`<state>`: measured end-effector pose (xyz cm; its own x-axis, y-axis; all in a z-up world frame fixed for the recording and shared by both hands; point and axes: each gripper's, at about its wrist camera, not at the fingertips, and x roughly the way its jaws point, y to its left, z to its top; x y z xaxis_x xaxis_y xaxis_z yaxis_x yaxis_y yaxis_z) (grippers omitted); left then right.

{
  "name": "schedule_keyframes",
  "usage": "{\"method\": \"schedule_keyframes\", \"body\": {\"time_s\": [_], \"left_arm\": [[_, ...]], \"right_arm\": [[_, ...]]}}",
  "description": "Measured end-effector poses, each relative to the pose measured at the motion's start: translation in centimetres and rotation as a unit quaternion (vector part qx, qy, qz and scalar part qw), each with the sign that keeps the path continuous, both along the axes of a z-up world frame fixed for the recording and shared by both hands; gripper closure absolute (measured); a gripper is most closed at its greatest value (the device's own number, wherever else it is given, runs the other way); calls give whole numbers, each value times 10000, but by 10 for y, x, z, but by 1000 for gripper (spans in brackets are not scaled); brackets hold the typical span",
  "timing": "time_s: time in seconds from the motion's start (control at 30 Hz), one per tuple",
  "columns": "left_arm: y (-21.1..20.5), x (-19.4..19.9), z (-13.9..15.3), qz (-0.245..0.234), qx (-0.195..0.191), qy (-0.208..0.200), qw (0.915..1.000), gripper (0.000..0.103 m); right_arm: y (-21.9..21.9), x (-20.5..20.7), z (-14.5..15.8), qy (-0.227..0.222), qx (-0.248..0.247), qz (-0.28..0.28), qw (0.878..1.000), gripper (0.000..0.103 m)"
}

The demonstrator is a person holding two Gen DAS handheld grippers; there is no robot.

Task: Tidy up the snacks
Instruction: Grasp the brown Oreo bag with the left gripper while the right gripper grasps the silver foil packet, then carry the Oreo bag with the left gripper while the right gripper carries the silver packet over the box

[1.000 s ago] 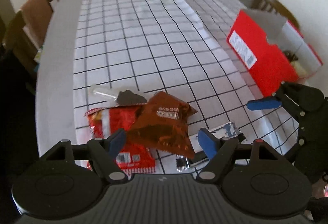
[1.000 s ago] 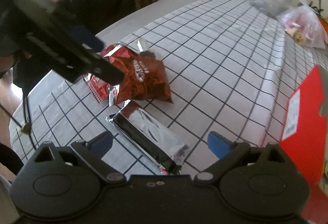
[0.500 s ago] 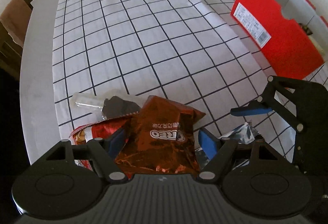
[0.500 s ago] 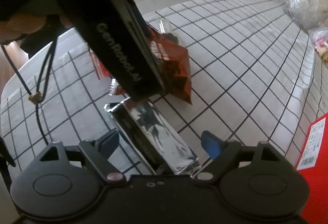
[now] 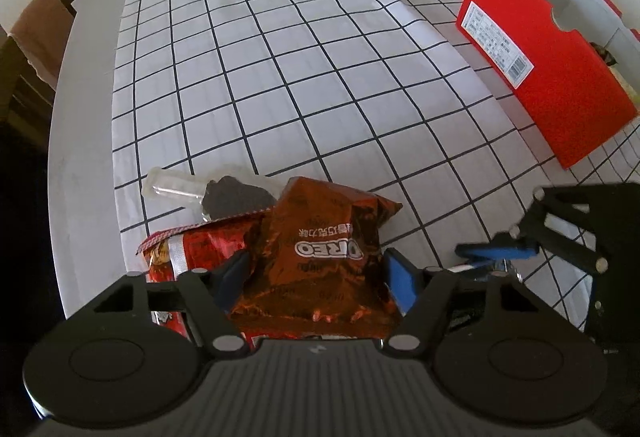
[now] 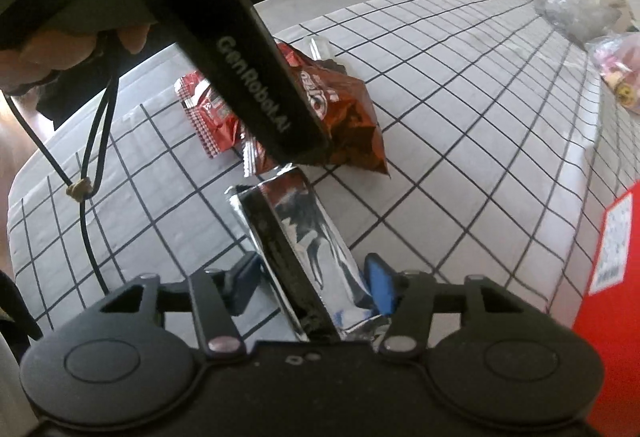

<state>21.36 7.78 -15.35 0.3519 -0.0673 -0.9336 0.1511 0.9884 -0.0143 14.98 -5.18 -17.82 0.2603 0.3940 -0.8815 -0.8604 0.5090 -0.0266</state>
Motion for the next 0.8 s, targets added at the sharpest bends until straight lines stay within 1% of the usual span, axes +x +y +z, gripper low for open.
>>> {"method": "schedule_keyframes", "body": {"time_s": [0.07,0.13,0.27,0.47,0.7,0.8], "left_arm": [[0,-2,0,44,58,-22,10000,45],[0,-3,1,64,50,-11,10000,47],[1,-7,3,146,3,-31,9999,55],[5,-11,10,438,-233,-67,9987,58],[6,-19,24,747,-499,-241,9957,59],[6,-22,30,880,-620,-271,9938,59]], "right_arm": [[-4,-4,2,-25,21,-153,9999,55],[-12,-7,3,-10,29,-378,9993,57],[-25,-7,4,106,105,-835,9964,57],[-53,-7,16,306,455,-1495,9872,62],[-84,-5,26,419,703,-2132,9736,62],[-97,-5,36,418,921,-2336,9670,62]]}}
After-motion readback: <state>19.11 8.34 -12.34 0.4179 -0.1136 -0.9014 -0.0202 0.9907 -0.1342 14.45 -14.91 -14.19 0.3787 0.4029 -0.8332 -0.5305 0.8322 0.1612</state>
